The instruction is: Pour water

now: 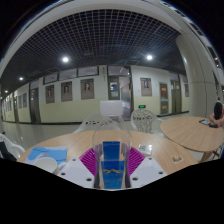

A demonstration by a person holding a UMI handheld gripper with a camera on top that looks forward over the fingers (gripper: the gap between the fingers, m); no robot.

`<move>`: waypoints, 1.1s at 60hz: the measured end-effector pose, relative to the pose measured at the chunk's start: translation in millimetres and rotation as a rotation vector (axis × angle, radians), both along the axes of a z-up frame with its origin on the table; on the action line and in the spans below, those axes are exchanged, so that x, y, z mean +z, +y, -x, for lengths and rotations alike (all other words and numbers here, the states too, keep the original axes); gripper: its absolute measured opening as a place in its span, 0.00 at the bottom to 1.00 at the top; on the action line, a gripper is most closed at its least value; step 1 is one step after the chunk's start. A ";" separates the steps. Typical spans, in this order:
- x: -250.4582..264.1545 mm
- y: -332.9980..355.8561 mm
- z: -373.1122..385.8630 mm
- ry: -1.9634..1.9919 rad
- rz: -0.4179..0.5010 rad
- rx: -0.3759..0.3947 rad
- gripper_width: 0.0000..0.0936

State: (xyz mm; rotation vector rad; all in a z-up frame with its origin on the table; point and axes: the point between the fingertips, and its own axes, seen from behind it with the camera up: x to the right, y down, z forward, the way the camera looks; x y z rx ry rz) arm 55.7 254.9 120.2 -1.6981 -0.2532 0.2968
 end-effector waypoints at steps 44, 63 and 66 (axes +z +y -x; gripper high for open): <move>-32.5 -12.0 14.0 -0.128 0.070 0.036 0.90; -9.6 -133.6 -1.8 -0.137 0.065 0.105 0.91; -9.2 -153.8 -0.7 -0.128 0.064 0.126 0.91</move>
